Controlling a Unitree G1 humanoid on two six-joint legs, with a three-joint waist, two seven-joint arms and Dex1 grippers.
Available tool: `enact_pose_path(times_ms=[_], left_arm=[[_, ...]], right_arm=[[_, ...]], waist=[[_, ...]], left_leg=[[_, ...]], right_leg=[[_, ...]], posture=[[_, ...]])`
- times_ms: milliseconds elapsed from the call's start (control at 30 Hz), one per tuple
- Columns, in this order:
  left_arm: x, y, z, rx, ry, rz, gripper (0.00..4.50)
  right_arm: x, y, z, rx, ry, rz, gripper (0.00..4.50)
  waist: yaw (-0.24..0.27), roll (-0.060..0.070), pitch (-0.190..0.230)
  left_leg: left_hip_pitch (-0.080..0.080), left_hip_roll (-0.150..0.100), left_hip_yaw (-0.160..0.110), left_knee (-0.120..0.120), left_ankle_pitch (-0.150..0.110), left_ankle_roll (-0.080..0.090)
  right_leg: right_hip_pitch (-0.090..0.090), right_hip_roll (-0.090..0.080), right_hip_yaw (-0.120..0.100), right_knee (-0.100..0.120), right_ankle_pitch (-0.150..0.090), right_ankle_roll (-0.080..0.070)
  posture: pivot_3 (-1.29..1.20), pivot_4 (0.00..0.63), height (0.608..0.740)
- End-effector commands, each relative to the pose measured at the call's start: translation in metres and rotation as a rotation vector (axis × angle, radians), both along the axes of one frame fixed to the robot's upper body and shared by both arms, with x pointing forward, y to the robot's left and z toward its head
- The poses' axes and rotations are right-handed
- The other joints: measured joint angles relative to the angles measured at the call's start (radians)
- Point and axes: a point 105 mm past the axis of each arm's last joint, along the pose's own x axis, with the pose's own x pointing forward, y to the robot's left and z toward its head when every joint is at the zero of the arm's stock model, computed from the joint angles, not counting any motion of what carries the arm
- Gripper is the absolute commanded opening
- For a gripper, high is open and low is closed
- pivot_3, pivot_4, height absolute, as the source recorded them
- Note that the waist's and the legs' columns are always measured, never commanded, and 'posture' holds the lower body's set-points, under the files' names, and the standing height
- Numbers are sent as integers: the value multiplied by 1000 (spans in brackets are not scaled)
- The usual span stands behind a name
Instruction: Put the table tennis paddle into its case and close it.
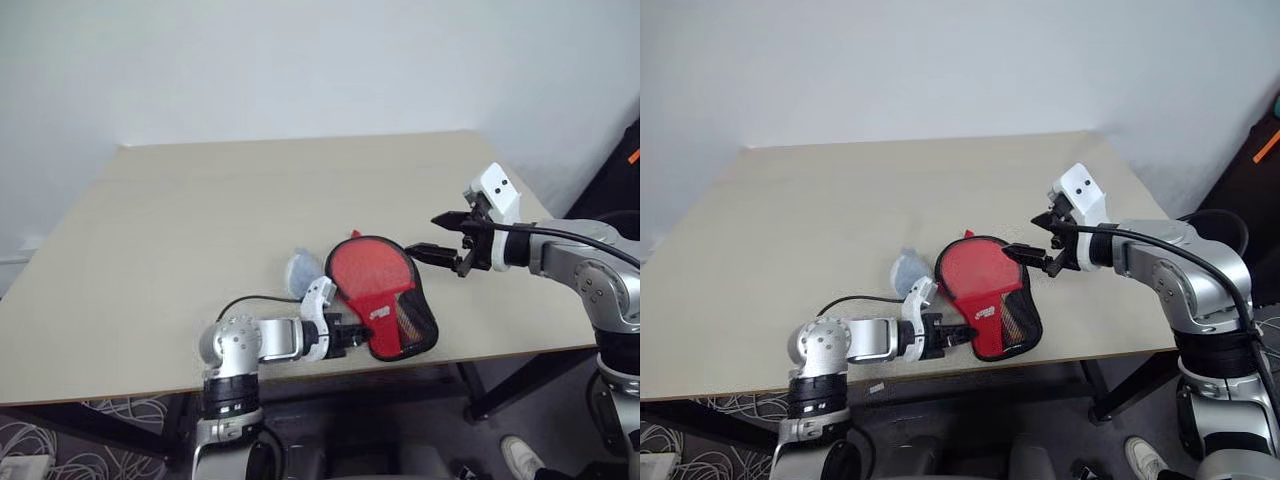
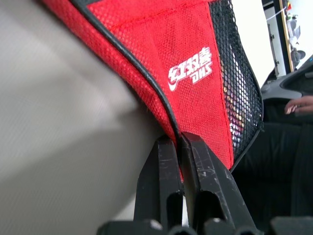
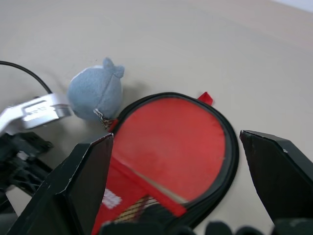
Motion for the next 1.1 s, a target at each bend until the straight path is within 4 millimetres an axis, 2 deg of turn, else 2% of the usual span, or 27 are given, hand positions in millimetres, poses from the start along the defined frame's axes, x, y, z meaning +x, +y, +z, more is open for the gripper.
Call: enact_pose_path(times_ms=[33,567,1100], left_arm=[[-16,6,5,11,-19,-65,47],[-47,12,14,9,-1,-203,47],[-58,20,17,36,18,-266,47]], right_arm=[[-2,4,12,4,-54,18,4500],[-6,12,7,6,-38,50,4500],[-6,14,7,16,-35,50,4500]], waist=[[1,0,0],[2,0,0],[2,1,0]], left_leg=[[0,0,0,0,0,0],[0,-1,0,1,0,0],[0,-1,1,1,0,0]], right_leg=[[0,0,0,0,0,0],[0,0,0,0,0,-1],[0,0,1,0,-1,-3]], posture=[[0,0,698],[0,0,698],[0,0,698]])
